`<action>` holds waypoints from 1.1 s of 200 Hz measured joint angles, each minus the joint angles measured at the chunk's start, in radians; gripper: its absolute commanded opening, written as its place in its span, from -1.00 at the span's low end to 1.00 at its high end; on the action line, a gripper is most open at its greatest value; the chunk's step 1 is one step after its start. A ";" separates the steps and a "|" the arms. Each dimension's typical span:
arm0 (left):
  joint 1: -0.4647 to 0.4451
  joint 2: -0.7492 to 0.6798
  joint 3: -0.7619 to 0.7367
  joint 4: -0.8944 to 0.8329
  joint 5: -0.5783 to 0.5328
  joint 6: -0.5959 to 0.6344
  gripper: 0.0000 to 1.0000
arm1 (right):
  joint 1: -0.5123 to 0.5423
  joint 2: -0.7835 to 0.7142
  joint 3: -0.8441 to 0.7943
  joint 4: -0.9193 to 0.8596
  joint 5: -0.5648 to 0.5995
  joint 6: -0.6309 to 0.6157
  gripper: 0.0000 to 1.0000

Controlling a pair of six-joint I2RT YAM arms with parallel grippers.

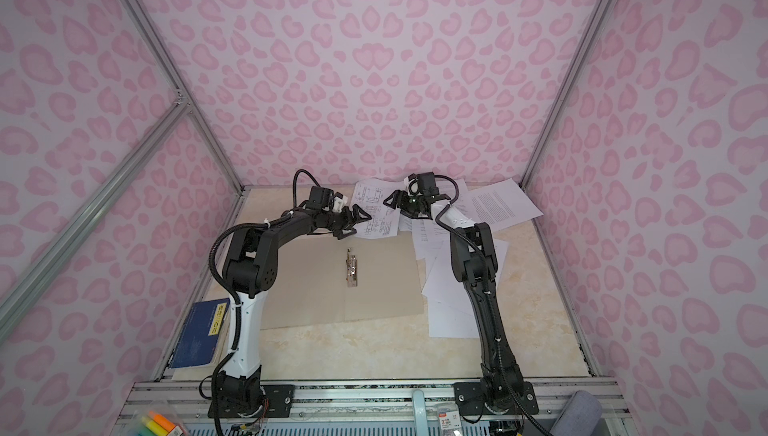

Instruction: Put the files into the folder

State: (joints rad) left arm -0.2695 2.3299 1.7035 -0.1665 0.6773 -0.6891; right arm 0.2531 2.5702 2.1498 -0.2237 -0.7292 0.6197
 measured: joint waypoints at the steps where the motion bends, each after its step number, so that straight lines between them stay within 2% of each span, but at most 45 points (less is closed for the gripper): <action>1: 0.000 0.000 0.000 0.001 0.001 -0.001 0.95 | 0.000 0.002 0.003 0.000 0.000 0.000 0.38; 44: 0.006 -0.005 -0.014 0.016 0.008 -0.009 0.94 | -0.020 0.112 0.153 0.018 -0.002 0.020 0.10; 66: 0.008 -0.008 -0.019 0.024 0.010 -0.009 0.95 | -0.024 0.157 0.220 -0.003 -0.001 0.035 -0.14; 89: 0.013 -0.011 -0.019 0.024 0.018 -0.014 0.95 | -0.019 0.173 0.251 -0.007 -0.001 0.051 -0.52; 107: 0.021 -0.013 -0.010 0.002 0.034 -0.036 0.95 | -0.017 0.173 0.250 -0.015 0.000 0.058 -1.00; 141: 0.025 -0.013 0.105 -0.073 0.071 -0.069 0.98 | -0.019 0.143 0.240 -0.077 0.032 0.045 -1.00; 167: 0.025 -0.068 0.121 -0.102 0.074 -0.068 0.99 | -0.019 0.037 0.139 -0.094 0.056 0.015 -1.00; 182: 0.031 -0.148 0.051 -0.155 0.019 -0.037 1.00 | -0.019 -0.048 0.052 -0.082 0.065 -0.002 -1.00; 196: 0.046 -0.254 -0.059 -0.224 -0.085 0.006 0.98 | -0.019 -0.138 -0.040 -0.067 0.076 -0.013 -1.00; 220: 0.104 -0.552 -0.346 -0.338 -0.251 0.066 0.97 | -0.012 -0.292 -0.185 -0.050 0.086 -0.046 -1.00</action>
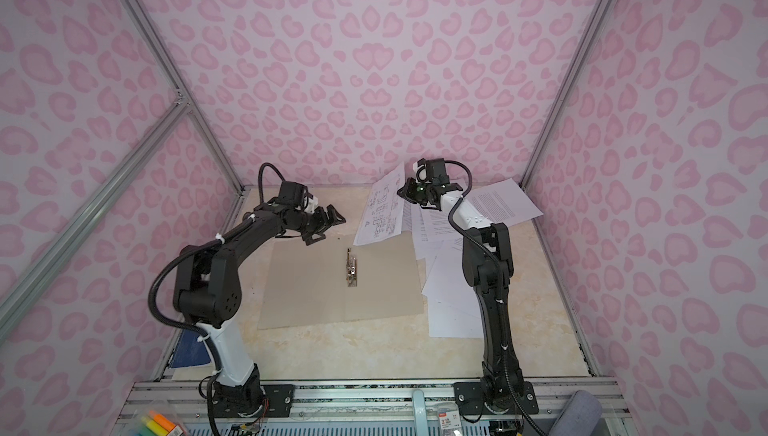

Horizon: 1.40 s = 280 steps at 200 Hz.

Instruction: Put the files into the folder

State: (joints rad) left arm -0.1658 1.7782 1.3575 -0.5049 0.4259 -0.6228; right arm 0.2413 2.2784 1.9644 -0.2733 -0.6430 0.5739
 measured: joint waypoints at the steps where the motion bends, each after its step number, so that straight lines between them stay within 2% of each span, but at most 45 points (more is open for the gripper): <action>1: 0.003 -0.011 -0.008 -0.004 -0.003 0.001 0.97 | 0.001 -0.004 -0.003 -0.002 0.001 -0.002 -1.00; 30: 0.148 -0.517 -0.298 -0.102 -0.084 0.046 0.96 | 0.070 -0.140 -0.061 -0.028 0.037 -0.072 -1.00; 47: 0.208 -0.625 -0.385 -0.122 -0.082 0.068 0.96 | 0.141 -0.190 -0.061 -0.051 0.040 -0.109 -1.00; 69: 0.239 -0.664 -0.470 -0.206 -0.078 0.074 0.96 | 0.234 -0.237 -0.061 -0.064 0.038 -0.134 -1.00; 124: 0.322 -0.662 -0.597 -0.178 -0.080 0.063 0.97 | 0.399 -0.283 -0.016 -0.002 -0.048 -0.080 -1.00; 167: 0.408 -0.632 -0.708 -0.058 -0.093 -0.001 0.96 | 0.397 -0.267 -0.194 0.276 -0.113 0.052 -1.00; 195: 0.436 -0.634 -0.767 0.013 -0.109 -0.039 0.96 | 0.387 -0.195 -0.291 0.427 -0.108 0.082 -1.00; 232: 0.444 -0.628 -0.803 0.091 -0.102 -0.066 0.96 | 0.388 -0.138 -0.344 0.537 -0.048 0.057 -1.00; 280: 0.446 -0.571 -0.818 0.161 -0.054 -0.076 0.96 | 0.427 -0.114 -0.338 0.544 0.029 -0.007 -1.00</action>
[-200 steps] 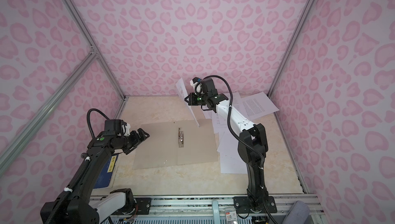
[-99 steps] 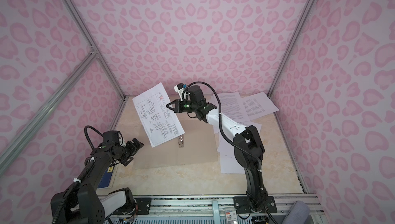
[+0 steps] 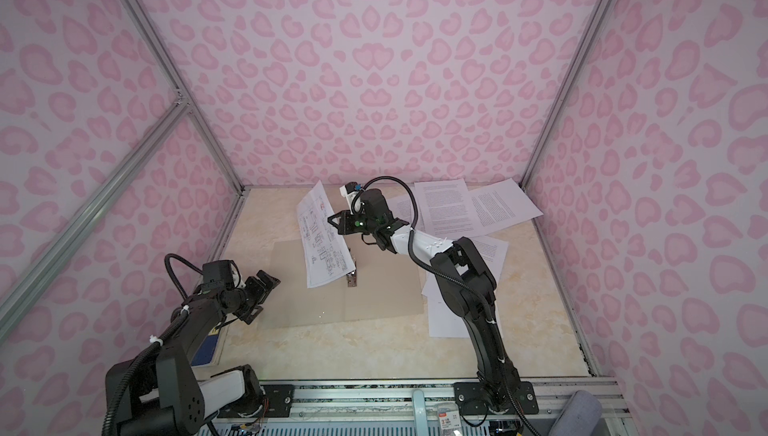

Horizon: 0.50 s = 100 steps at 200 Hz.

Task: Put the files into the folder
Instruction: 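Carry the drawing sheet toward the folder clip while left gripper draws back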

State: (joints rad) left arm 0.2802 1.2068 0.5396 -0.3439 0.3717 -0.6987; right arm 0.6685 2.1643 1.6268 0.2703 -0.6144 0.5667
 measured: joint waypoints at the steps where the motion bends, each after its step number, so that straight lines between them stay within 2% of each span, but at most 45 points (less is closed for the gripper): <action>1: 0.000 0.001 0.000 0.001 0.001 0.000 0.97 | 0.000 0.000 0.000 0.000 0.001 -0.001 -1.00; 100: 0.000 0.035 -0.010 0.038 0.050 0.000 0.96 | 0.049 -0.047 -0.054 0.063 0.036 -0.010 -1.00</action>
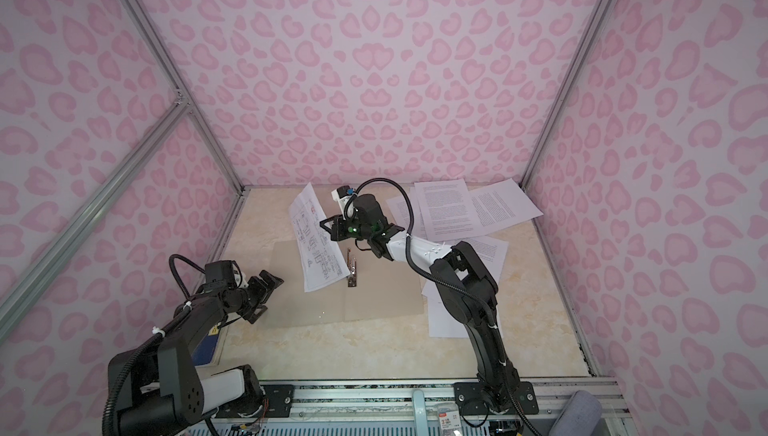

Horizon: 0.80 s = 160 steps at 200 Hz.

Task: Put the files into the folder
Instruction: 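Carry the drawing sheet toward the folder clip while left gripper draws back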

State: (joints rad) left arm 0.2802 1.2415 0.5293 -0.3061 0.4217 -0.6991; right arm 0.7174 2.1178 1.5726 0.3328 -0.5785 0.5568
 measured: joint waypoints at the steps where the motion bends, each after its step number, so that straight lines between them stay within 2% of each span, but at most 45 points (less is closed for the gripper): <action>1: 0.000 0.000 0.000 0.000 0.000 0.000 0.96 | 0.001 0.000 0.000 0.001 0.000 0.000 -1.00; 160: 0.000 -0.005 -0.002 0.020 0.032 -0.008 0.96 | 0.014 0.008 -0.034 0.166 -0.059 0.158 -1.00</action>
State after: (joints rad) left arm 0.2802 1.2366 0.5274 -0.2859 0.4541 -0.7067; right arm 0.7311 2.1262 1.5387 0.4988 -0.6376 0.7151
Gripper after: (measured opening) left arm 0.981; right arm 0.068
